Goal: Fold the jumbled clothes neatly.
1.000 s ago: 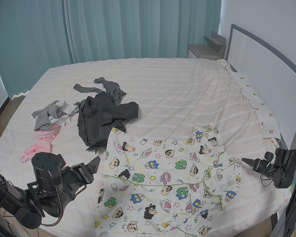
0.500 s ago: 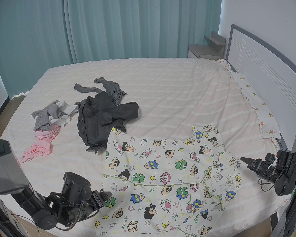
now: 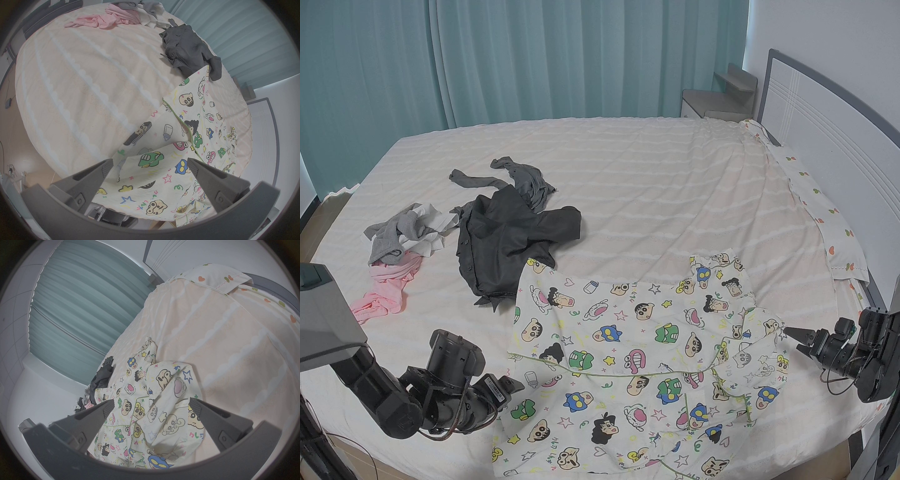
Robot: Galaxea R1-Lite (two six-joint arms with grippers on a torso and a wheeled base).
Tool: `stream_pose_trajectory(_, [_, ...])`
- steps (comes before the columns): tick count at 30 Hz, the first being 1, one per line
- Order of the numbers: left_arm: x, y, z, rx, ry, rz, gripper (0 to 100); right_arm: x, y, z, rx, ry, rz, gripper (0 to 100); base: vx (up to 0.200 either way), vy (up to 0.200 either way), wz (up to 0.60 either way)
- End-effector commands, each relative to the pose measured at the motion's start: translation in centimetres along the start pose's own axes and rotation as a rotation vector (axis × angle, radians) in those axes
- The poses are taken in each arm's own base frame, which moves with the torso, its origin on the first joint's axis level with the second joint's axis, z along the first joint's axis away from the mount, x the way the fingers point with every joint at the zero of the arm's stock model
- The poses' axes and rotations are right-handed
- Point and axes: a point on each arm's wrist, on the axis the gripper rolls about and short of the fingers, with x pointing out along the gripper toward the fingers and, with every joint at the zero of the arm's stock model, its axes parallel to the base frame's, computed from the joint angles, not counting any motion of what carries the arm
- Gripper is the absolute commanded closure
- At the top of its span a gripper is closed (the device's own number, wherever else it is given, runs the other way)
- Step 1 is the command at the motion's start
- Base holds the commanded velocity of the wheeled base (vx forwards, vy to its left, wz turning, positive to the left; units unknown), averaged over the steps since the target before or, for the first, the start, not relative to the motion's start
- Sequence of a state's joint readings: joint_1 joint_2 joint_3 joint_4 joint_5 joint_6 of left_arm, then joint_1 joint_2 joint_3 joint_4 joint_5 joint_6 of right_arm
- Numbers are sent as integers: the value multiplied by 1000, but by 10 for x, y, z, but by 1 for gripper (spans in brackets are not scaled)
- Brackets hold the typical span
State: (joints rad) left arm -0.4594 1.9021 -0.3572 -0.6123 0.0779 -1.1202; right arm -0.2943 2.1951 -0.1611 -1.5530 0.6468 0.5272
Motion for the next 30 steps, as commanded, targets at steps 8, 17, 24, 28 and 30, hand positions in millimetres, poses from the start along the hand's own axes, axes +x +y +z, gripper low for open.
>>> stream_pose_trajectory(8, [41, -4, -17, 63, 14, 99, 0, -1, 1, -2, -5, 0, 3, 0, 0, 0, 0])
stream_pose_trajectory(17, [53, -3, -20, 77, -34, 108, 0, -2, 1, -2, -6, 2, 3, 0, 0, 0, 0])
stream_pose_trajectory(24, [54, -5, -20, 71, -36, 101, 0, -1, 1, -2, -6, 3, 2, 0, 0, 0, 0])
stream_pose_trajectory(28, [55, -7, -19, 66, -38, 91, 0, -1, 0, -2, -5, 4, 1, 0, 0, 0, 0])
stream_pose_trajectory(30, [54, -7, -19, 65, -40, 82, 0, -1, 0, -3, -5, 5, 1, 0, 0, 0, 0])
